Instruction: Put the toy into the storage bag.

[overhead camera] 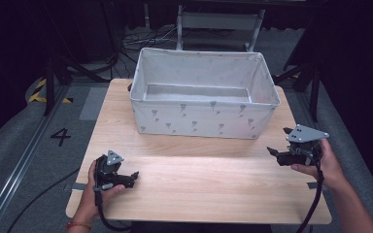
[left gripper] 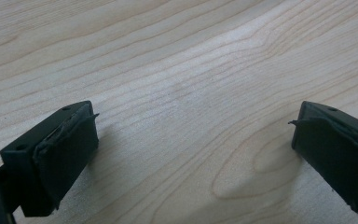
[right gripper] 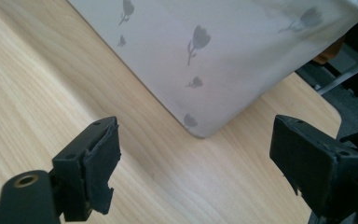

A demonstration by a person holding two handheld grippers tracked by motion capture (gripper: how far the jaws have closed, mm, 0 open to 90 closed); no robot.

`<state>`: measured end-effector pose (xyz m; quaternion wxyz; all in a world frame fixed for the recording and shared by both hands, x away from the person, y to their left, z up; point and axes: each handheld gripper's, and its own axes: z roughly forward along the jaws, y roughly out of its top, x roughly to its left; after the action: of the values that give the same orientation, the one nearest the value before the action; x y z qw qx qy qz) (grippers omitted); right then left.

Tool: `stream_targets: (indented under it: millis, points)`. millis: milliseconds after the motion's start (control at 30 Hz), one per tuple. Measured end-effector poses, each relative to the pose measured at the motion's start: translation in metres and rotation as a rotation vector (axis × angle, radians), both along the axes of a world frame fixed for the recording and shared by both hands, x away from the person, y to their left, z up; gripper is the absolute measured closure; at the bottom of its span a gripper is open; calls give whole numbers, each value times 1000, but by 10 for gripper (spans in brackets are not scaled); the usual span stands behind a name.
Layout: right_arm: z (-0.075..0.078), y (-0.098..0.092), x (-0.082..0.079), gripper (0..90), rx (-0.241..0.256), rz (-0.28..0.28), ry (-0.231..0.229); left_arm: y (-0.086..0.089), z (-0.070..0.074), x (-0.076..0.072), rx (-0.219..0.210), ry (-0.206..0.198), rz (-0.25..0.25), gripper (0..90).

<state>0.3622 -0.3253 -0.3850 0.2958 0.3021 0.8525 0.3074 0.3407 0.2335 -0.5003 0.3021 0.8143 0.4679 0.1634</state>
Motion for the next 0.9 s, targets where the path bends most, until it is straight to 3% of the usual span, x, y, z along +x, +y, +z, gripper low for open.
stream_targets:
  millis: [500, 733, 900]
  points:
    - [-45, -17, -23, 163, 19, 16, 38, 0, 0, 0, -1, 0, 1, 7]
    - [-71, -32, -35, 180, 109, 6, 76, 0, 0, 0, 0, 1, -1, 5]
    - [-86, -41, -41, 183, 136, -6, 98, 0, 0, 0, 0, 0, 0, 5]
